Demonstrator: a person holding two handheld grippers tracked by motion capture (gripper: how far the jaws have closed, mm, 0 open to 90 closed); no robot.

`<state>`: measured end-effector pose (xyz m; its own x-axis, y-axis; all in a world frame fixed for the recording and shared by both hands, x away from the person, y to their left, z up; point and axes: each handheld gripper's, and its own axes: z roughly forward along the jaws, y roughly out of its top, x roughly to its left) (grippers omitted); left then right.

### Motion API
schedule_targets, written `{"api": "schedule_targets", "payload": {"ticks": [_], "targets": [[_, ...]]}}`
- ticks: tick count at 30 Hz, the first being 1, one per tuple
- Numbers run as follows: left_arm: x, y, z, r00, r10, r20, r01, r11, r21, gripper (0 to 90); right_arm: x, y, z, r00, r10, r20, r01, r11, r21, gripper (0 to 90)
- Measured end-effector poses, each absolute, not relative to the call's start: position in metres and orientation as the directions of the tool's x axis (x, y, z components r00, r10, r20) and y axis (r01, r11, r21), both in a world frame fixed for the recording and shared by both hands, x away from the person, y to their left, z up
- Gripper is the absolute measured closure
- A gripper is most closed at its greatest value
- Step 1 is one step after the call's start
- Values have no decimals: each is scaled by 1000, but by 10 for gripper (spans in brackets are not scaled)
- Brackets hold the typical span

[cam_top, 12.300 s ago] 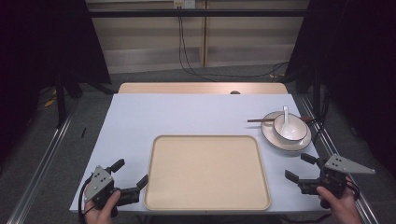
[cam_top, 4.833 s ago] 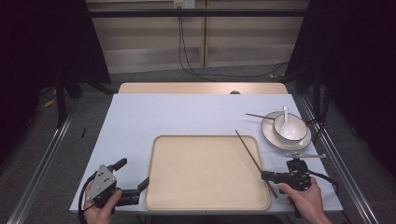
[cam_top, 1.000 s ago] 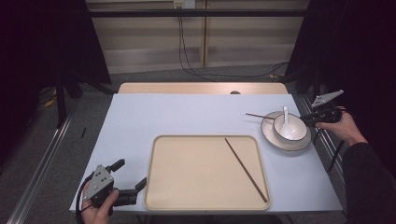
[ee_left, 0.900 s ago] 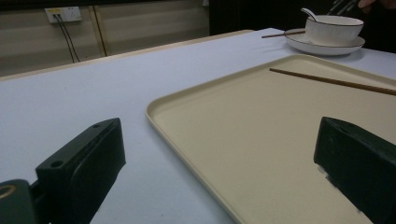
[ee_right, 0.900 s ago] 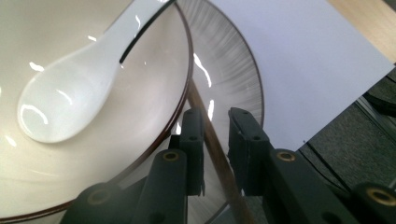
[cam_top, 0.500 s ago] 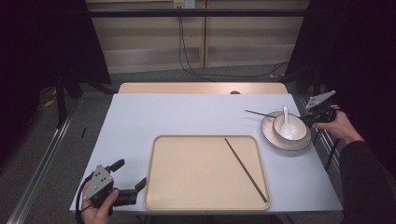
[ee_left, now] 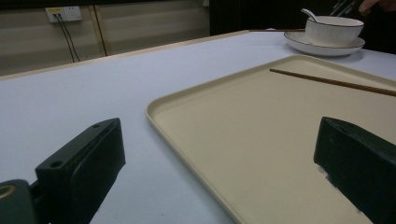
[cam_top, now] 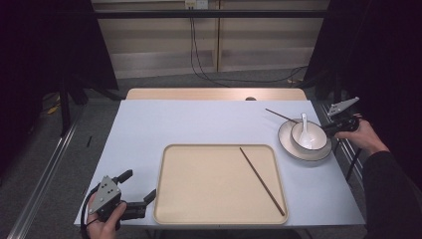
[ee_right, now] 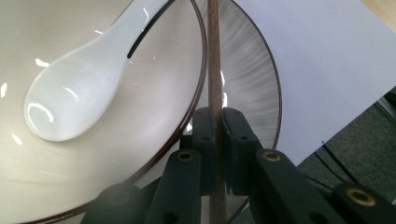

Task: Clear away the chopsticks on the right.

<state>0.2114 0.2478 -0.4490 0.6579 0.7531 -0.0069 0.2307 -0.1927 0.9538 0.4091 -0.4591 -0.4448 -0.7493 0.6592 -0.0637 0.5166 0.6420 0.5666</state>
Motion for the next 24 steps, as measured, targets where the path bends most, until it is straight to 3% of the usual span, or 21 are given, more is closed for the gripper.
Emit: {"api": "schedule_targets", "payload": {"ticks": [24], "targets": [[211,248,-448,659,752,-4,226,-193,955,20,386,-481,-416,-552,830,78,595,327,734,847]]}}
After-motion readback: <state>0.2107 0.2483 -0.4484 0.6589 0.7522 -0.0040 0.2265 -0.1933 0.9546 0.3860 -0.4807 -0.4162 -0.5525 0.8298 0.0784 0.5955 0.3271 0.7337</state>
